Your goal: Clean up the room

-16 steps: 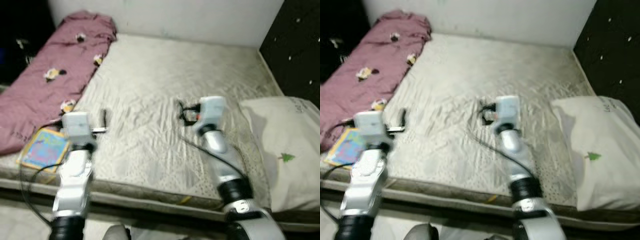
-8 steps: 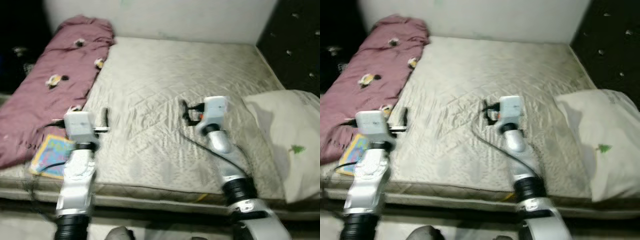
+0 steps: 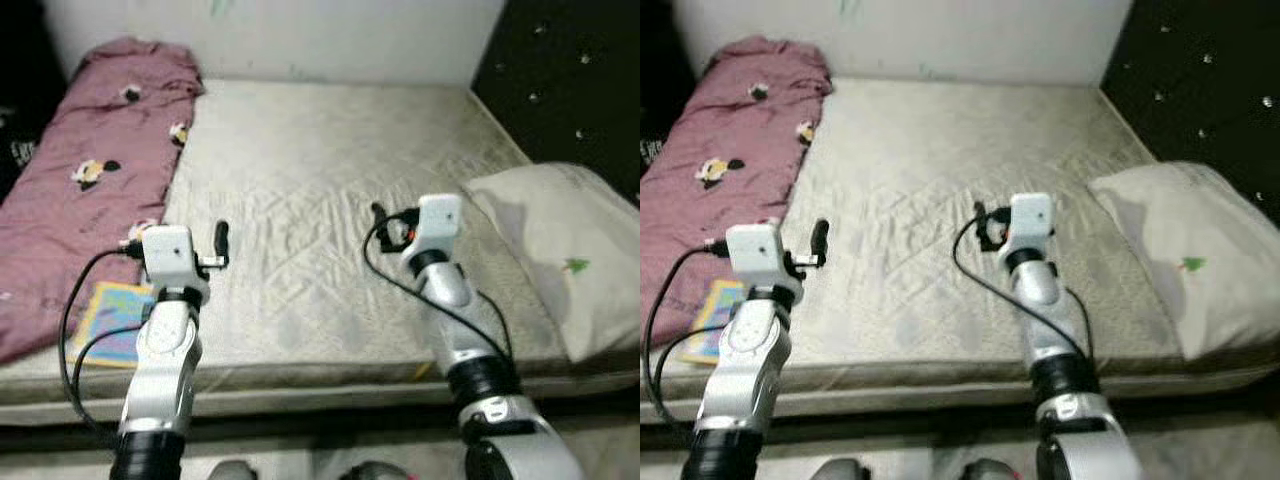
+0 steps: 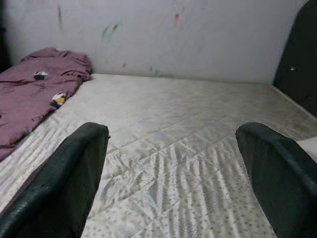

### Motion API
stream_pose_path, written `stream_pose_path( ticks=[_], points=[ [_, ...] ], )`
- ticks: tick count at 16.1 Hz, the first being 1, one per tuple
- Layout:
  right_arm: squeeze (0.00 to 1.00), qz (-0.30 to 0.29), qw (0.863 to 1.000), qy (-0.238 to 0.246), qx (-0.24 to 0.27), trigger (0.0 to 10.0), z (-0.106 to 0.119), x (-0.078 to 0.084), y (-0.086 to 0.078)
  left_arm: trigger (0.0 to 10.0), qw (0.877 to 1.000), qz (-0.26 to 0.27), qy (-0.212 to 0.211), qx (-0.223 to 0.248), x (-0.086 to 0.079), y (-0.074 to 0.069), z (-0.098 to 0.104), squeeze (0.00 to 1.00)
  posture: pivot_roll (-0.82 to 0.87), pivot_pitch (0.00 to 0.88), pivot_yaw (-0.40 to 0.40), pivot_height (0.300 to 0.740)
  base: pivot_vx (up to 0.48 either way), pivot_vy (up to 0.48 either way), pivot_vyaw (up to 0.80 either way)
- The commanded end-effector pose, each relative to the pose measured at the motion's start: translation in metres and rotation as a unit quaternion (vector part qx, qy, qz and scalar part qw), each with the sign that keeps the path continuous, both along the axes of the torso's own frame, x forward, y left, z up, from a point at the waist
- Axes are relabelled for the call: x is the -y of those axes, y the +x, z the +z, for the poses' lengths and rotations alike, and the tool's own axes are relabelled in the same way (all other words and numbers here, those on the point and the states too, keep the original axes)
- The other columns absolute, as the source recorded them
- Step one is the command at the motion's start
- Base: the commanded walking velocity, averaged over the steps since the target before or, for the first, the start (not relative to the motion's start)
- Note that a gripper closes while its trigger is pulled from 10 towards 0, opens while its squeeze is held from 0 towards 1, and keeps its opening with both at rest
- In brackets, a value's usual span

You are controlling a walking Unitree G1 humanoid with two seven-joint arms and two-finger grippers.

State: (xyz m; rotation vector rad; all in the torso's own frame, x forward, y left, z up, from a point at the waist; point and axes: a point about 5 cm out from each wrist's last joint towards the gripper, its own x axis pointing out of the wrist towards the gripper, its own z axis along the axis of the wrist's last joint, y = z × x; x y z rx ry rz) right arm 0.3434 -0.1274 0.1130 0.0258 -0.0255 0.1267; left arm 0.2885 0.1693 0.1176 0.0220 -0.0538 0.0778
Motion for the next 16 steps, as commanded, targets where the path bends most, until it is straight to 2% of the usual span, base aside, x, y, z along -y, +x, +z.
stream_pose_path(
  ticks=[1, 8, 14, 16],
  points=[
    [0.0, 0.009, 1.0, 0.002, 0.01, 10.0, 0.0066, -0.0075, 0.0021, 10.0, 1.0, 0.005, 0.003, 0.0, -0.0053, -0.0005, 0.001, 0.0, -0.02, 0.0, -0.035, 0.74, 0.0, 0.48, 0.0],
    [0.0, 0.009, 1.0, 0.0, 0.006, 10.0, 0.0054, -0.0068, 0.0026, 10.0, 1.0, 0.002, 0.002, 0.003, -0.0036, 0.0002, 0.0019, 0.0, -0.03, 0.0, -0.035, 0.74, 0.0, 0.48, 0.0],
    [0.0, 0.012, 1.0, -0.002, 0.003, 10.0, 0.004, -0.0067, 0.0024, 10.0, 0.999, -0.025, -0.004, 0.032, 0.0023, -0.0017, 0.0086, 0.0, -0.03, 0.0, -0.035, 0.74, 0.0, 0.0, 0.0],
    [0.0, 0.012, 1.0, -0.004, 0.004, 10.0, 0.0042, -0.0071, 0.0025, 10.0, 0.999, -0.026, -0.006, 0.034, 0.0018, -0.002, 0.009, 0.0, -0.03, 0.0, -0.035, 0.74, 0.287, 0.0, 0.0]
  ],
)
